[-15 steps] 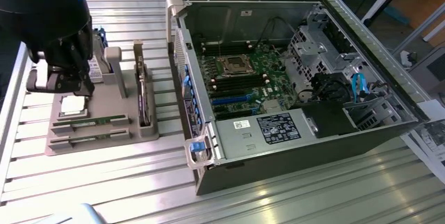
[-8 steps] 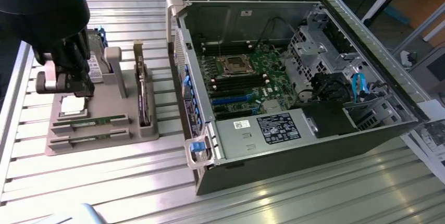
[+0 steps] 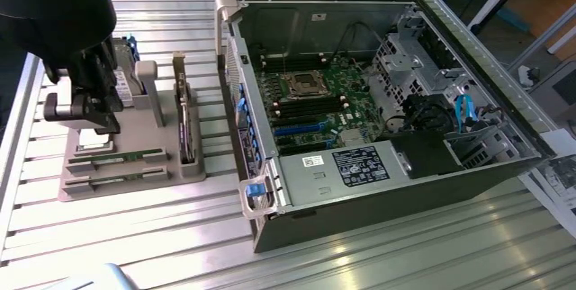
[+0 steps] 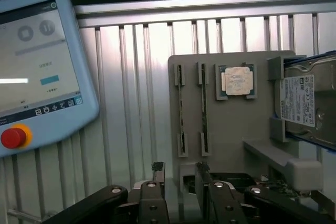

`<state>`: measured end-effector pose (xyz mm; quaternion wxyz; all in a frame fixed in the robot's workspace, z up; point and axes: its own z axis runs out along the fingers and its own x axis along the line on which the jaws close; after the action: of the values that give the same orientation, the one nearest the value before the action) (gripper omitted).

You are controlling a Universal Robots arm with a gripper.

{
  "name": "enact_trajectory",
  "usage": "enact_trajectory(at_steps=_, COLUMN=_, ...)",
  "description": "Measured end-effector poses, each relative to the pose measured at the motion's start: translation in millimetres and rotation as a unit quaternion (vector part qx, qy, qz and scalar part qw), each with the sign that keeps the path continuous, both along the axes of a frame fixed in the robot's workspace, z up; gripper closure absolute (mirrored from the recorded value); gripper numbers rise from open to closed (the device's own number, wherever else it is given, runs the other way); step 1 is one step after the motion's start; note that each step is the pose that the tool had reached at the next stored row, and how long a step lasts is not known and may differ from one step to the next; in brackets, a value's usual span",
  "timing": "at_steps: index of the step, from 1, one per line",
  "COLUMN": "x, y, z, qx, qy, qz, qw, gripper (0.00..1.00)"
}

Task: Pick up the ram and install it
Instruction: 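Pick up the ram and move it above insertion slot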

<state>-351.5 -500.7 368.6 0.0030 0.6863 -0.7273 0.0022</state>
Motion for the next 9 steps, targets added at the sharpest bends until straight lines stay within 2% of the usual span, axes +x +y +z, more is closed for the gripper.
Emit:
enact_trajectory(at_steps=3, x=-1.4, y=0.7, z=-2.6, qx=-0.0007, qy=-0.0001, qz=0.002, qw=1.0000, gripper=0.64)
enact_trajectory(at_steps=6, x=-9.4, y=6.0, z=-11.1, qx=-0.0010, qy=0.0000, qz=0.002, qw=1.0000, gripper=0.64)
enact_trajectory(at_steps=9, x=-13.0, y=8.7, z=-16.8, qx=-0.0010, qy=0.0000, qz=0.002, qw=1.0000, gripper=0.64)
